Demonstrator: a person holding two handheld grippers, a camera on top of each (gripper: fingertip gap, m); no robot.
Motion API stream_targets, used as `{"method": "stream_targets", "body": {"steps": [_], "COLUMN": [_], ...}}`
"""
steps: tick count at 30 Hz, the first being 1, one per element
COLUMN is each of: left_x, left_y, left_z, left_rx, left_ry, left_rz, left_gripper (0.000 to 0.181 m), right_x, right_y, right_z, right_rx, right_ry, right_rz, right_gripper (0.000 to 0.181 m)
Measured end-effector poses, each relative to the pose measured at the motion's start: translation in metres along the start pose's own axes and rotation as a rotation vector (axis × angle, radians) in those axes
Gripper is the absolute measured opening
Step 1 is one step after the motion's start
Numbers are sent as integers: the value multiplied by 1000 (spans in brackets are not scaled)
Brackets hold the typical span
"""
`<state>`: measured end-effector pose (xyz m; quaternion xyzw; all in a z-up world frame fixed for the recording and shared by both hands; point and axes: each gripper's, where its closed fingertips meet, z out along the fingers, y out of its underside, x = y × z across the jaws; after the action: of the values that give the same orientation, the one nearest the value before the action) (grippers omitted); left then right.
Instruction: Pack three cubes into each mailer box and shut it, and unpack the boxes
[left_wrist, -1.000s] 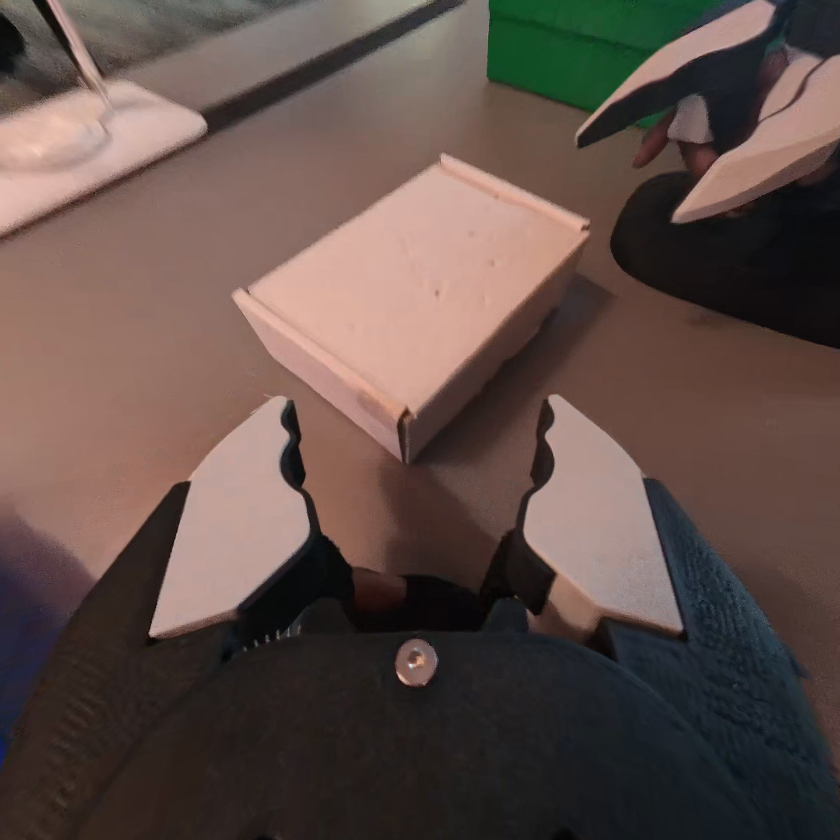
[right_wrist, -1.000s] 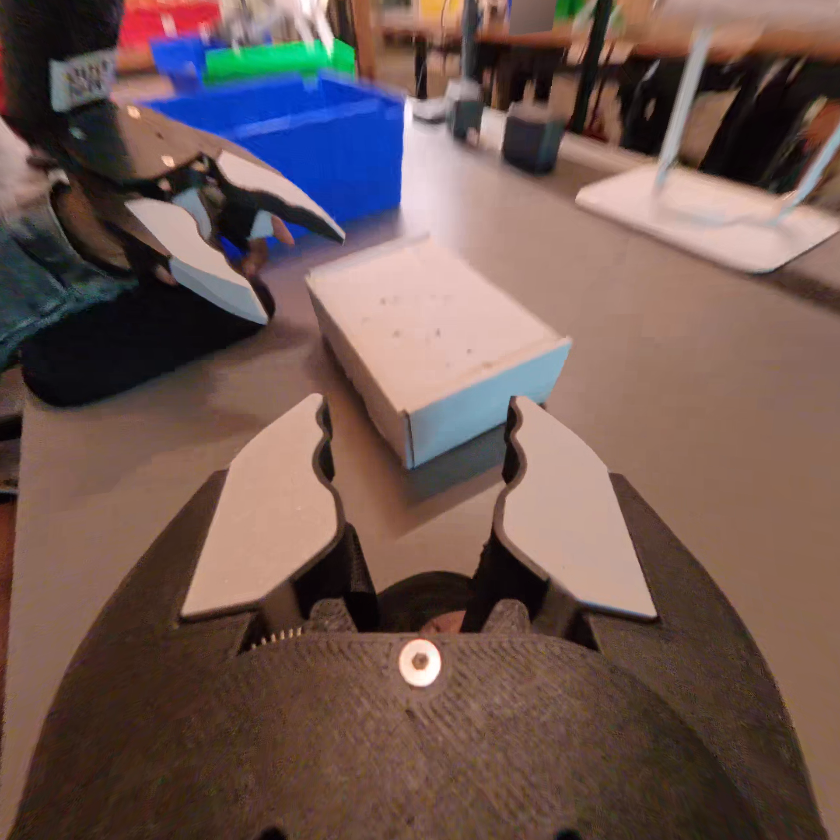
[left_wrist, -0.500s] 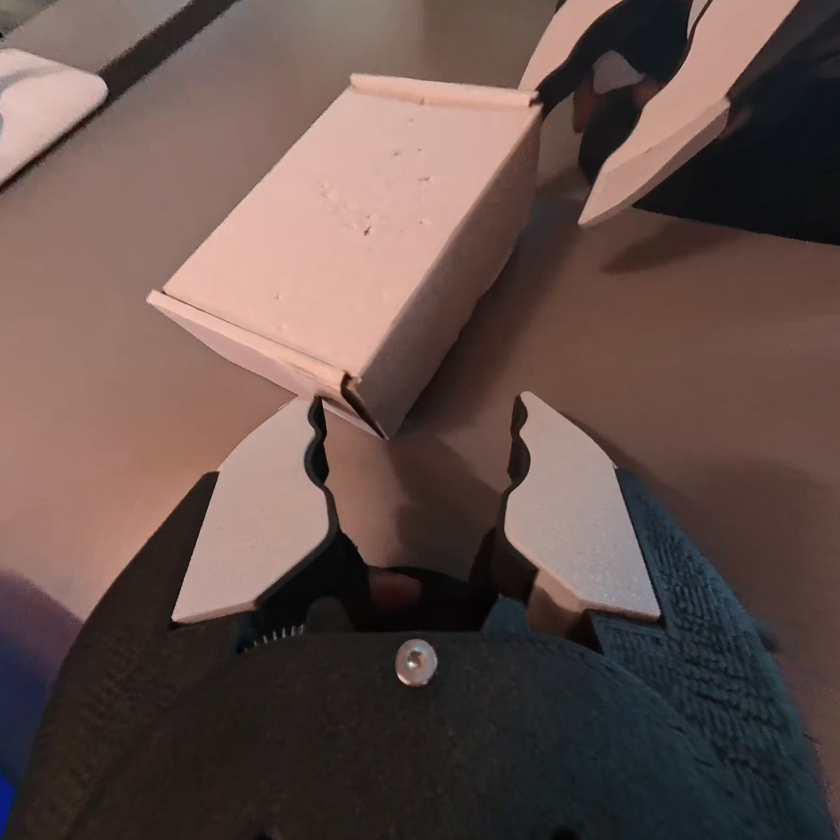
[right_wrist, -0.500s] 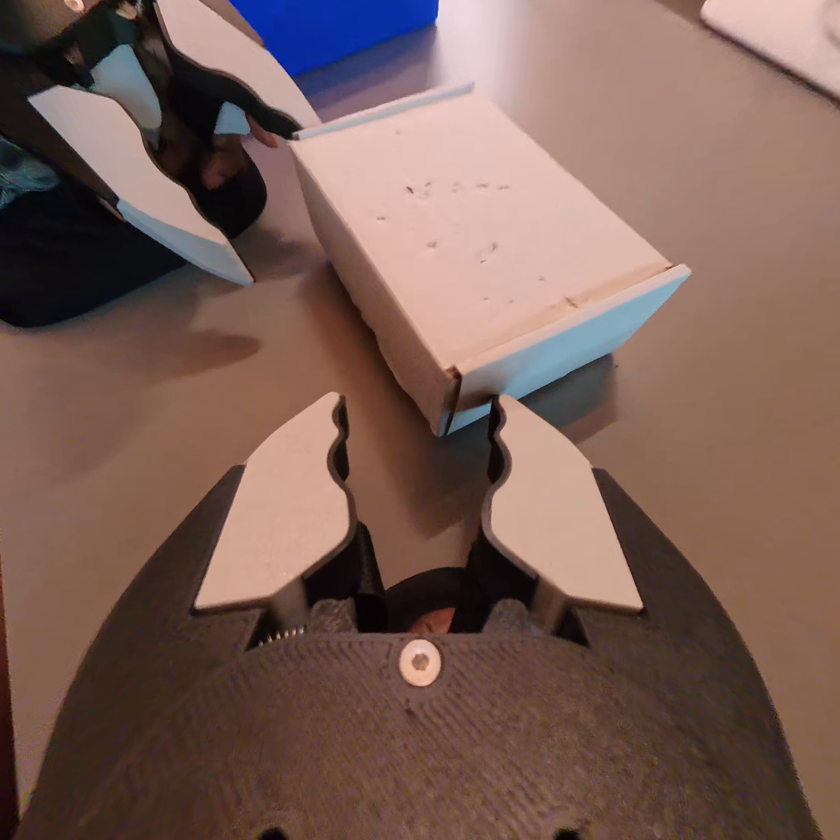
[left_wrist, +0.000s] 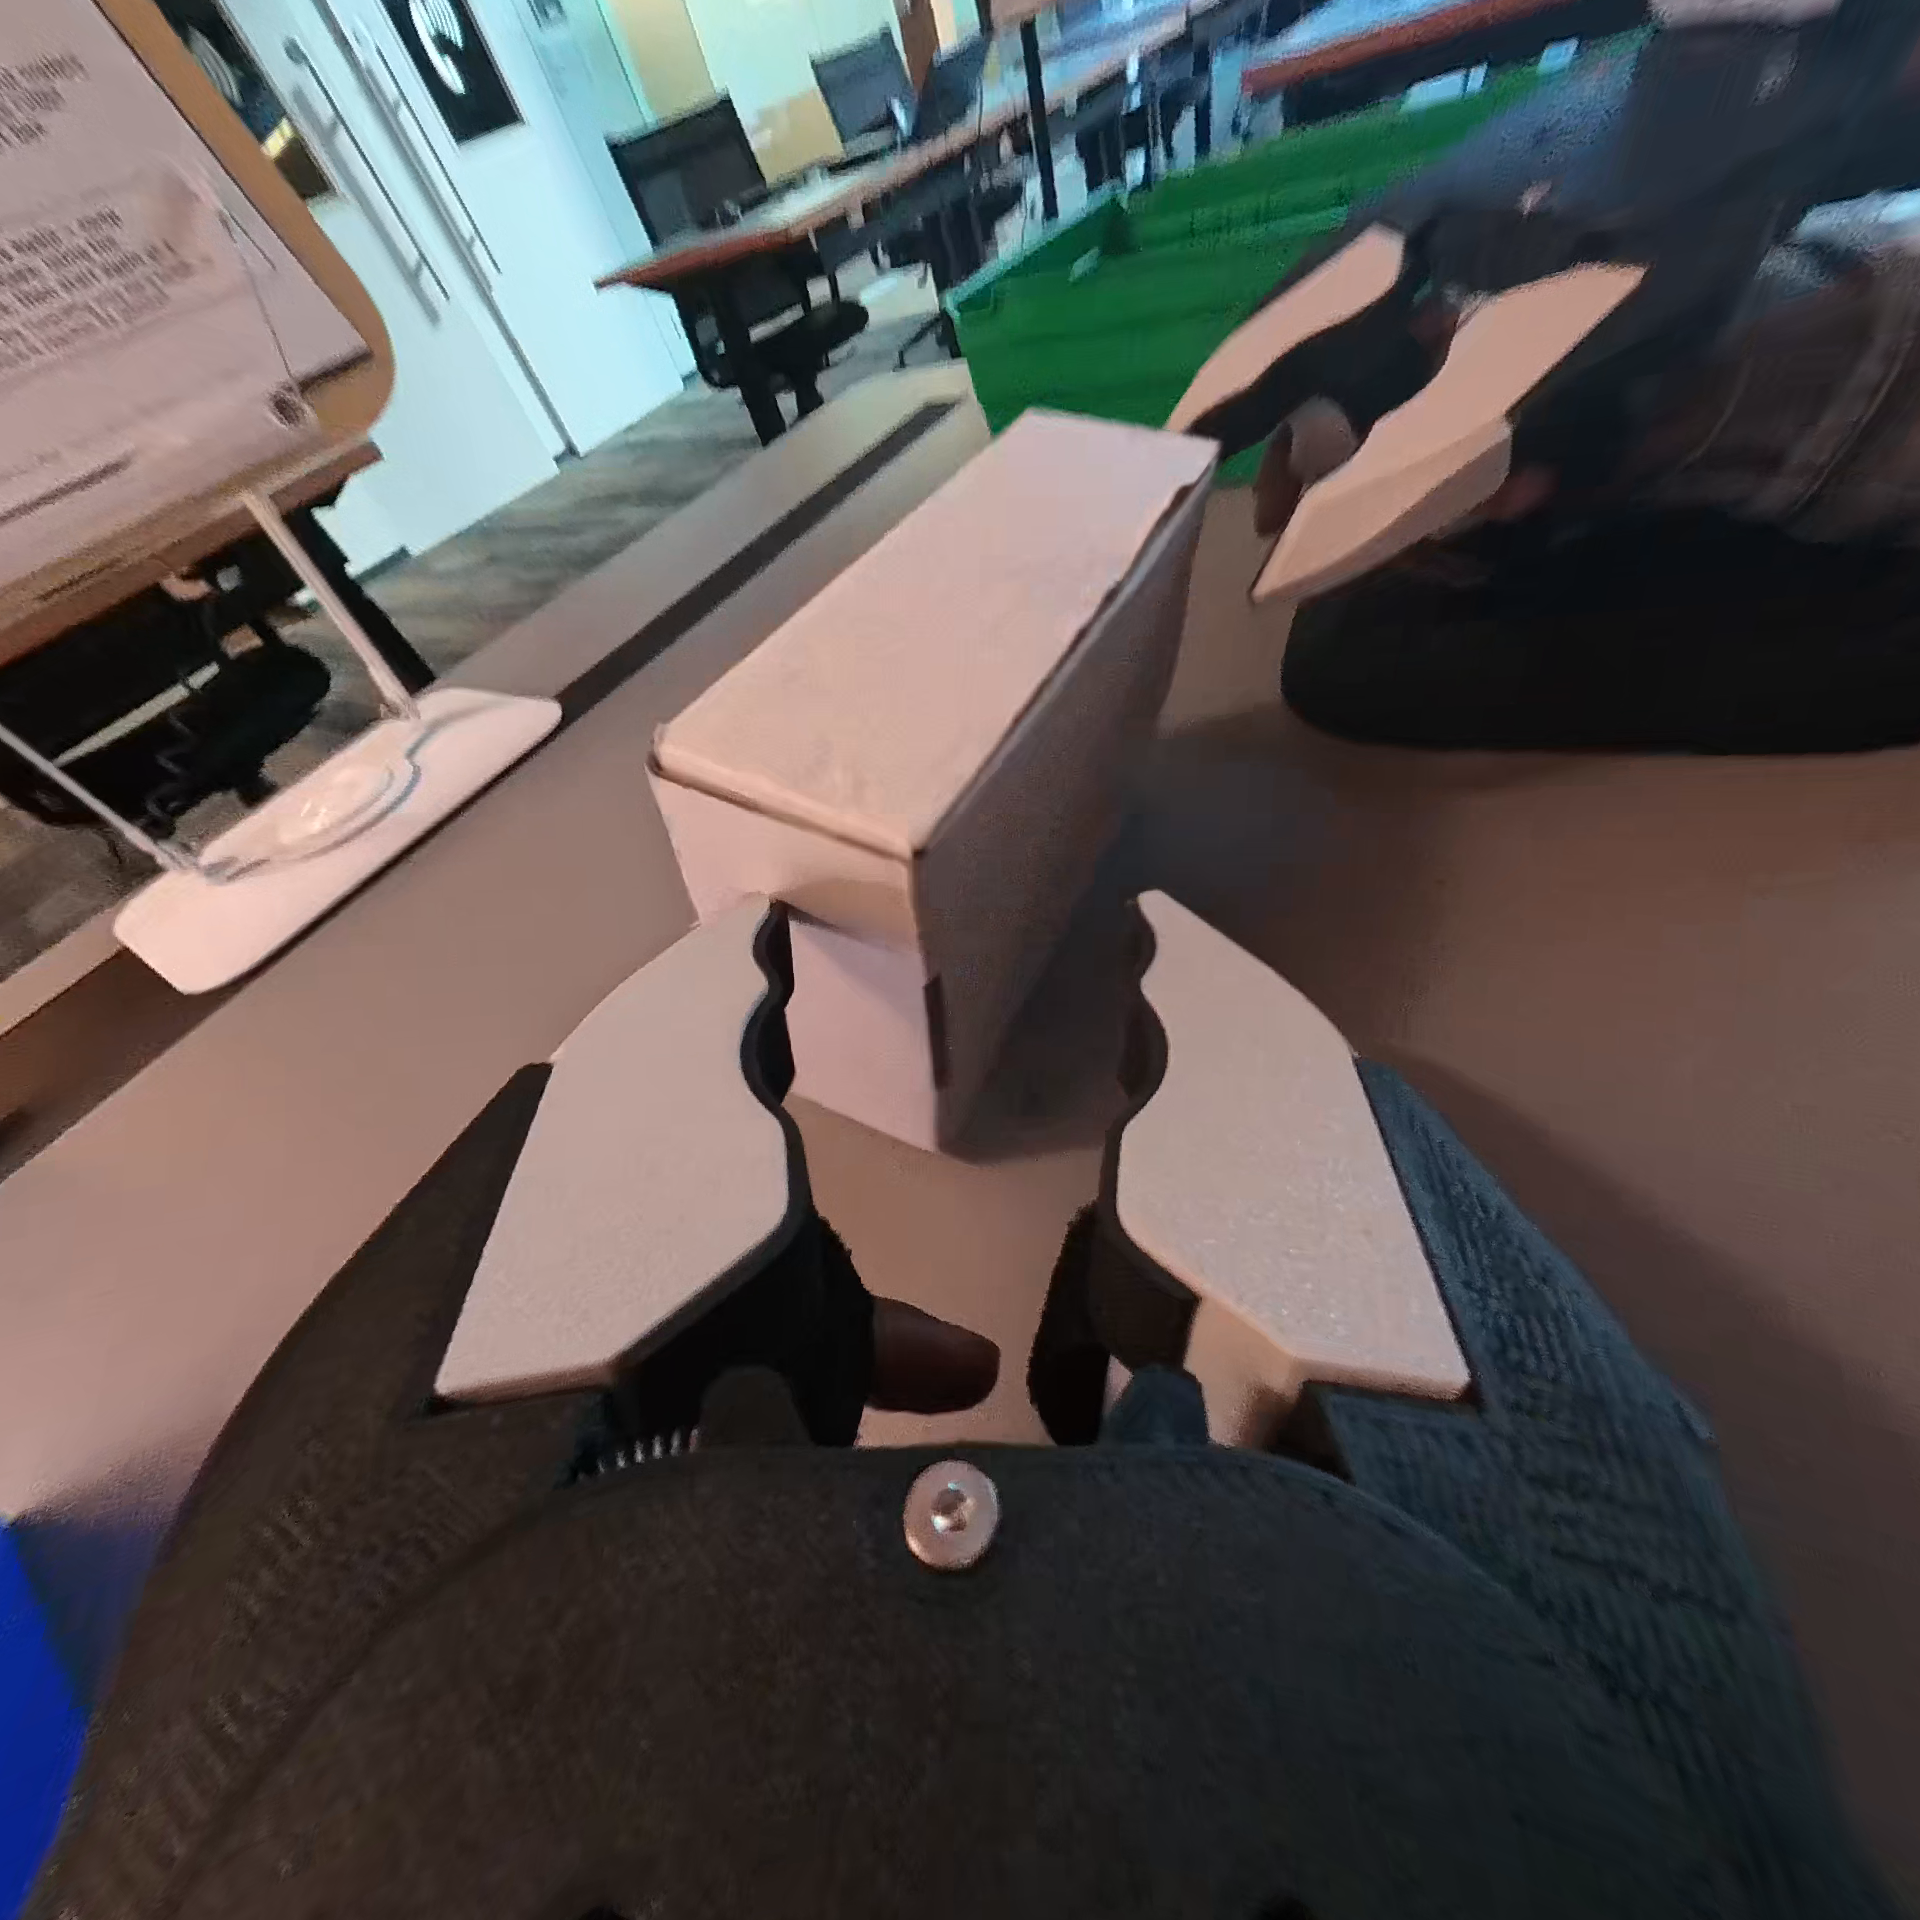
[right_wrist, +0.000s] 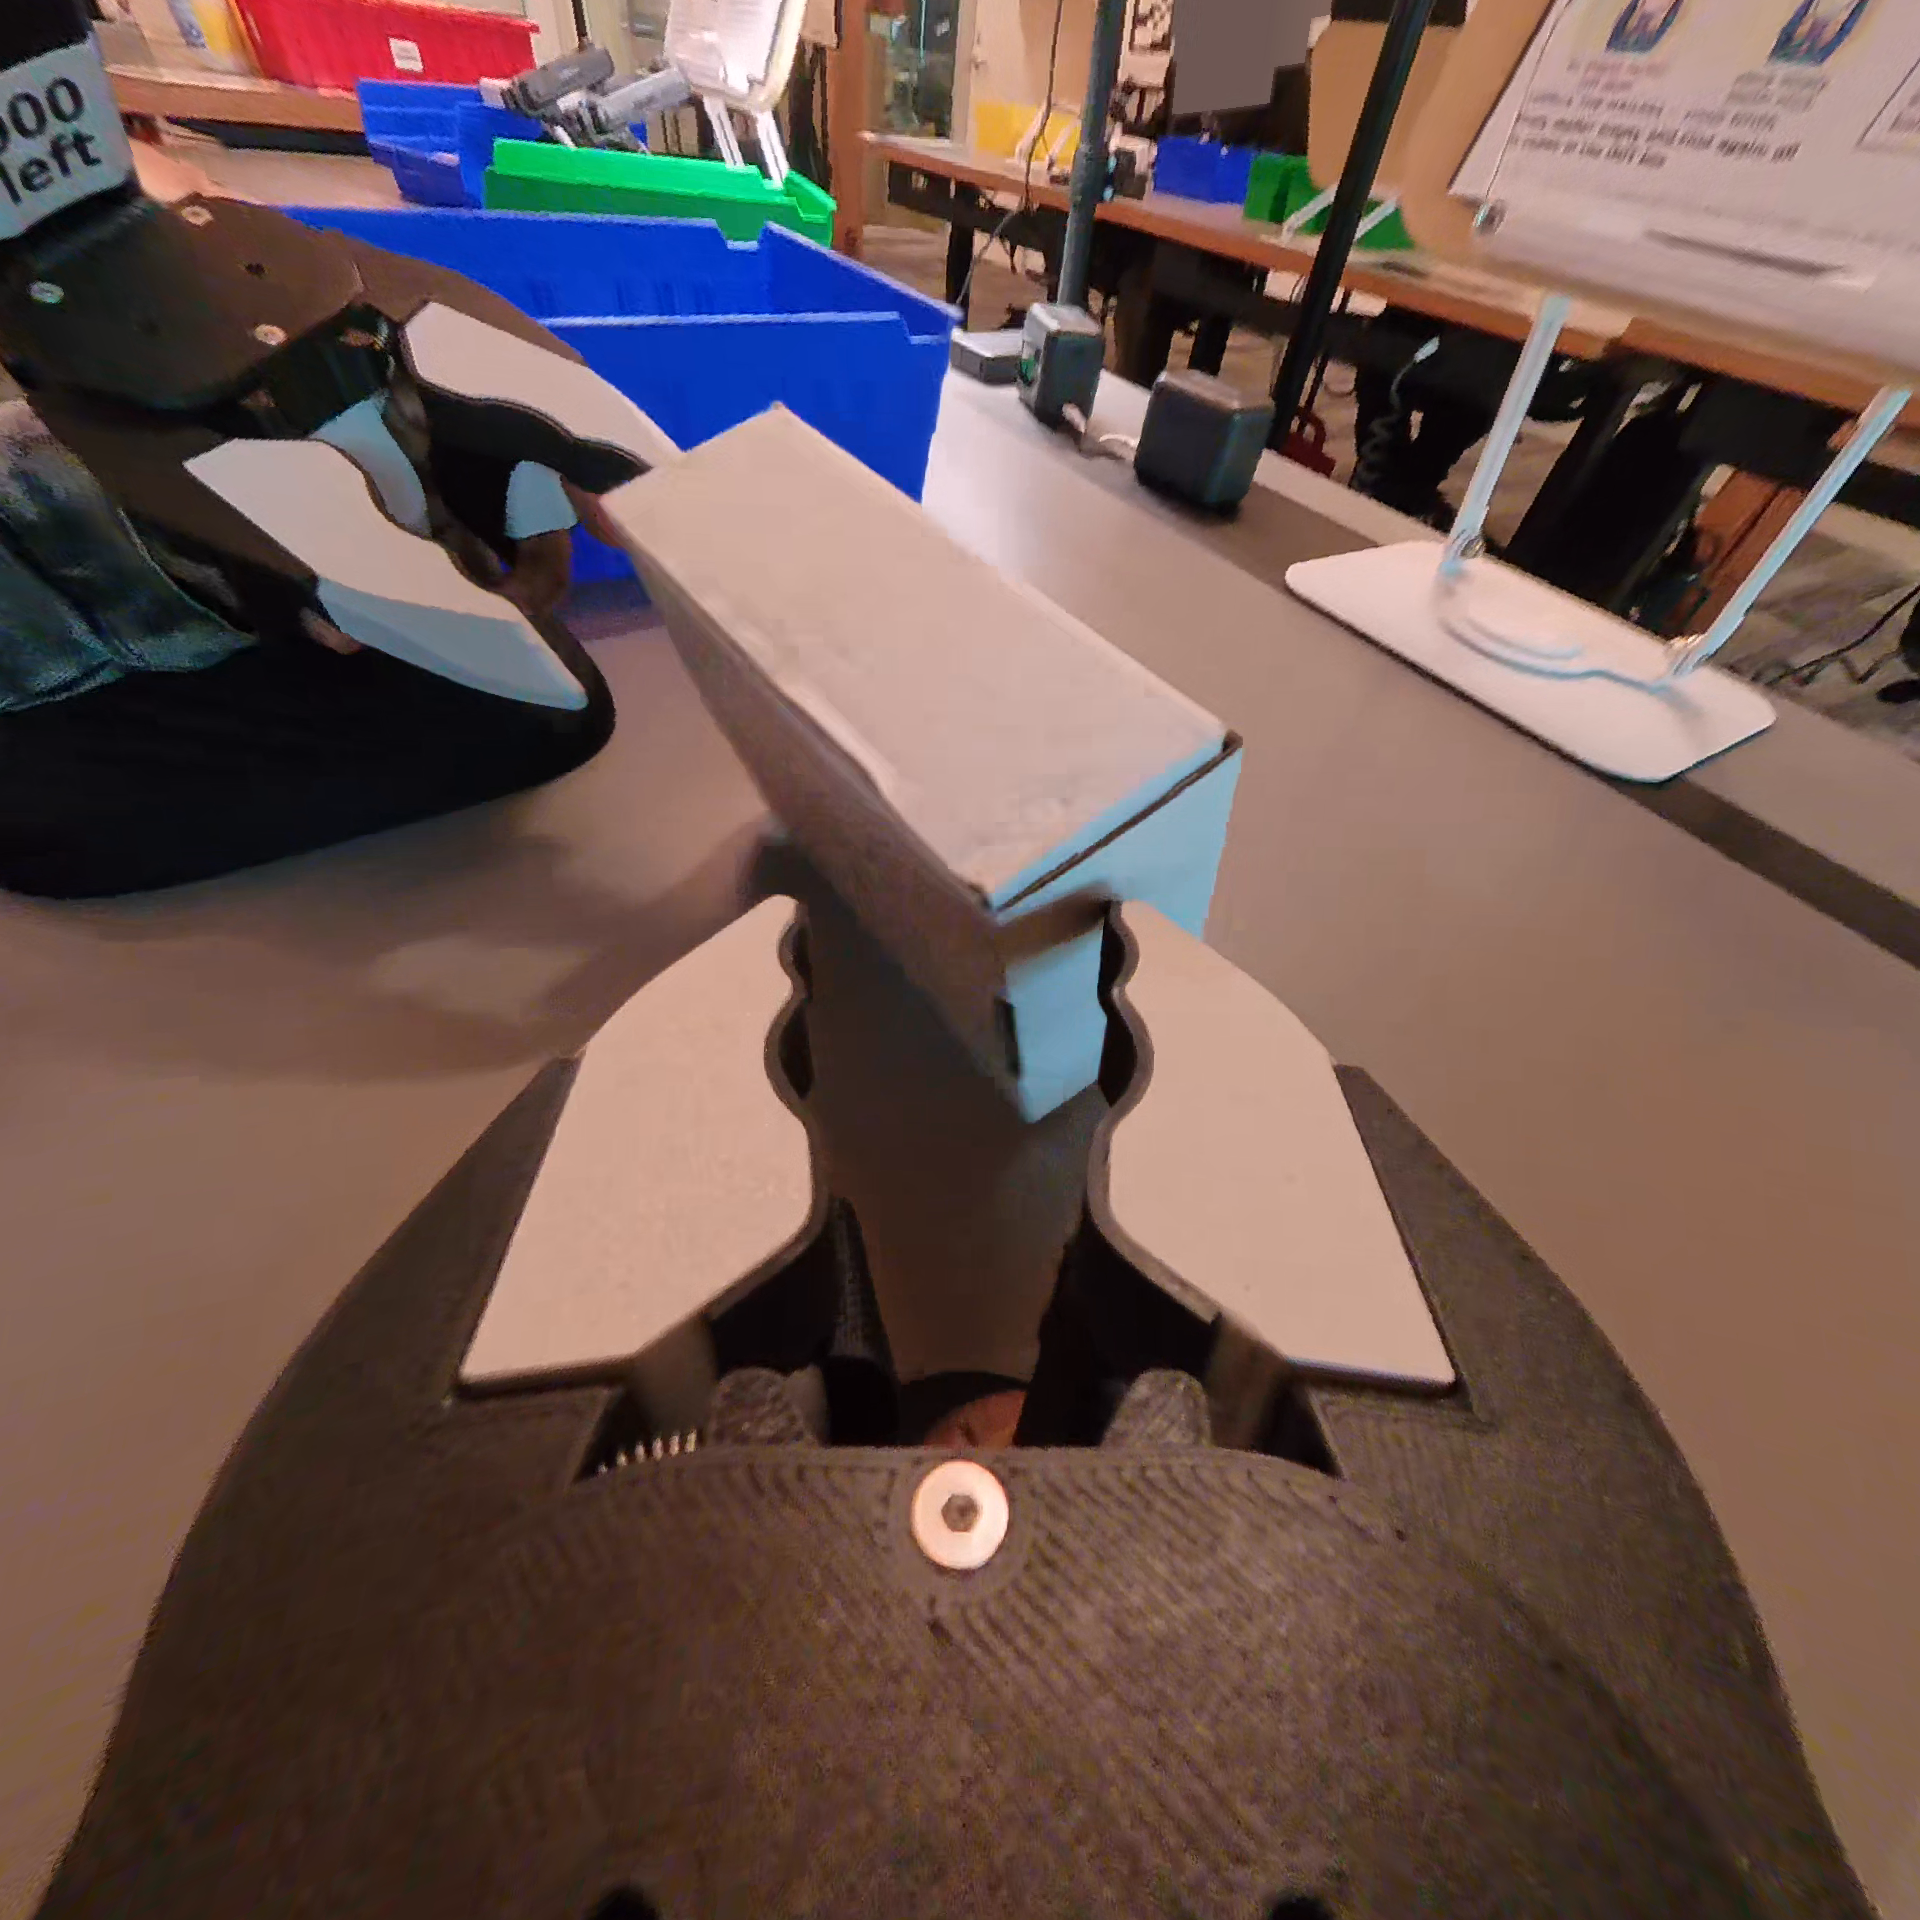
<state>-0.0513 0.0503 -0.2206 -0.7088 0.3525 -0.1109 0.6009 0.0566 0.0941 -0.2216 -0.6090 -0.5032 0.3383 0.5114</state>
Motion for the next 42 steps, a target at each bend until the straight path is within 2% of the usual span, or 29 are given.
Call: {"method": "stream_targets", "body": {"steps": [4,11,22,24,28,30,35,39,42], "left_x": [0,-3,3,4,-7,-10,-2,4,2], "left_y": [-14,10,18,18,19,15,17,14,11], "left_z": [-8,-1,1,2,9,17,43,62,62], "left_rx": [99,-45,-93,-99,-112,-95,-140,-67,-4], "left_ry": [36,8,46,58,39,74,272,327,315], "left_rz": [-74,-42,-44,-43,-82,-110,-147,-85,-88], "left_gripper": [49,42,42,50,105,122,122,108,95], "right_x": [4,3,7,7,7,6,1,-1,1], "right_y": [-8,-3,7,6,-3,-4,1,3,3], "right_z": [-5,-5,-4,-5,-7,-8,-4,-2,-3], "right_rx": [60,27,-37,-31,41,53,16,3,3], "right_ry": [41,42,26,14,11,-2,-30,-43,-31], "right_rz": [-37,-37,49,59,43,50,36,35,44], "right_gripper": [47,31,29,32,47,50,55,52,49]}}
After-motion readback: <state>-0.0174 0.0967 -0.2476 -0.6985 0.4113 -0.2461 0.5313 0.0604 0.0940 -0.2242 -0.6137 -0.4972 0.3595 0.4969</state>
